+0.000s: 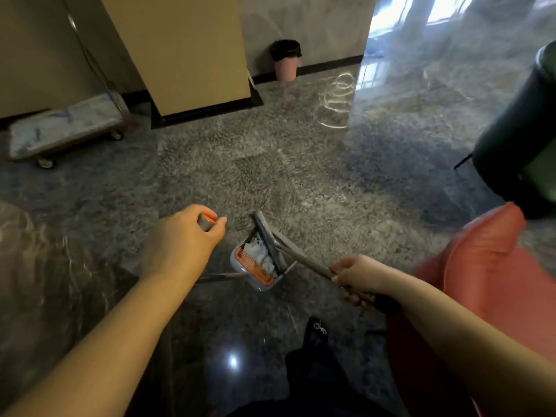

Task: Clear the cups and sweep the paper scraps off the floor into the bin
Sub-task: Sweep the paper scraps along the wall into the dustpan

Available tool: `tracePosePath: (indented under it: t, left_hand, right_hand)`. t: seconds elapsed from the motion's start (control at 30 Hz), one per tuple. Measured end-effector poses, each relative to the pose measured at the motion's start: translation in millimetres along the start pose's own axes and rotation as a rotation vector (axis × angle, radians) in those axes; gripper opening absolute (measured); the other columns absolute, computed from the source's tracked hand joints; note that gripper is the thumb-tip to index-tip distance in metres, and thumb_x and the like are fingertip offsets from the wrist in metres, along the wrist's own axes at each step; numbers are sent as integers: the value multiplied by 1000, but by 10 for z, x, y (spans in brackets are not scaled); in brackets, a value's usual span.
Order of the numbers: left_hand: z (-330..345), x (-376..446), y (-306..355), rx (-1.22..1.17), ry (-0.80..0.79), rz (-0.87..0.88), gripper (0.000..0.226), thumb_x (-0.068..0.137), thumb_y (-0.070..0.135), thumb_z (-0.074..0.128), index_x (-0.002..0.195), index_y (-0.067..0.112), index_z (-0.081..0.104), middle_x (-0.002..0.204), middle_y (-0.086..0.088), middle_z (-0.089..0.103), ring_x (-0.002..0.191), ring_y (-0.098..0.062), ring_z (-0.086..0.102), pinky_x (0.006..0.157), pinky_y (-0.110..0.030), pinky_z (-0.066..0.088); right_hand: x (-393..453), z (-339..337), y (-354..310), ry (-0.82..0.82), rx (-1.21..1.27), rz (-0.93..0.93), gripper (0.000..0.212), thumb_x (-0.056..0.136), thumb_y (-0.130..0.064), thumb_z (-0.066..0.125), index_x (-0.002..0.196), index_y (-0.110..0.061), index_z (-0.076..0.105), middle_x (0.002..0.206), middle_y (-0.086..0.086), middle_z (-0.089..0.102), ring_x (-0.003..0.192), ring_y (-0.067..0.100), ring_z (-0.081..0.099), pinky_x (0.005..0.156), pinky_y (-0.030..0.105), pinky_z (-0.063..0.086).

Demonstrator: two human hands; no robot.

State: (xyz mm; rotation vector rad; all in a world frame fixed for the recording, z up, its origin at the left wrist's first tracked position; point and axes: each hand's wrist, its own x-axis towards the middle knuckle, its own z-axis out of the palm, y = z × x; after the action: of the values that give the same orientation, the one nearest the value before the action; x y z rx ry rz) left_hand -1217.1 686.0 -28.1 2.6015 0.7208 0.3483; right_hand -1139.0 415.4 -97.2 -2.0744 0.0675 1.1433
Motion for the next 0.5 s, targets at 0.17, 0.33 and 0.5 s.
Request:
tracePosePath:
  t: [0.17,0.33,0.5]
  left_hand:
    - [371,972,478,20,-8,-16,23,86,47,66,95,26,71,91,-5,72,85,-30,63,63,-31,37]
    - [681,1918,836,-54,9,13,21,84,44,70,89,24,71,85,-6,73,79,-31,65,65,-34,48]
    - [1002,2859,1146,-71,-12,54,20,85,45,68,87,25,70,82,-5,71,77,-31,63,65,-38,52]
  right_hand:
    - [694,-766,-532,-3,2,36,25,95,-11,51,117,-21,52,59,7,53,36,12,47,36,18,37]
    - [1203,-1455,-1026,15,35,49,23,95,-10,48,113,-23,50,60,8,51,40,13,46,40,19,34]
    - [1738,-2098,-1487,28,60,56,18,95,-11,46,109,-19,54,65,9,52,44,14,46,42,20,35]
